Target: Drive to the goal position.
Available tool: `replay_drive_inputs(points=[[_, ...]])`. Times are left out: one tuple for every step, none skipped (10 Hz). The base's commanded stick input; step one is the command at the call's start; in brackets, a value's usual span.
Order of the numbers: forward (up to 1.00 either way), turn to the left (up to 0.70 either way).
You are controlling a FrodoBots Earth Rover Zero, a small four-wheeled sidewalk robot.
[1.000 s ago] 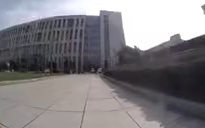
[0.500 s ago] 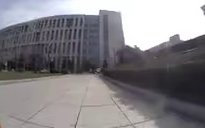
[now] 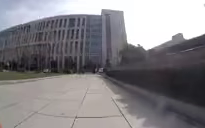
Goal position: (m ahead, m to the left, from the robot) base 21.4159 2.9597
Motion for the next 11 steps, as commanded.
replay_drive_inputs(points=[[1.0,0.0],[1.0,0.0],[1.0,0.0],[1.0,0.0],[1.0,0.0],[1.0,0.0],[1.0,0.0],[1.0,0.0],[1.0,0.0],[1.0,0.0],[1.0,0.0]])
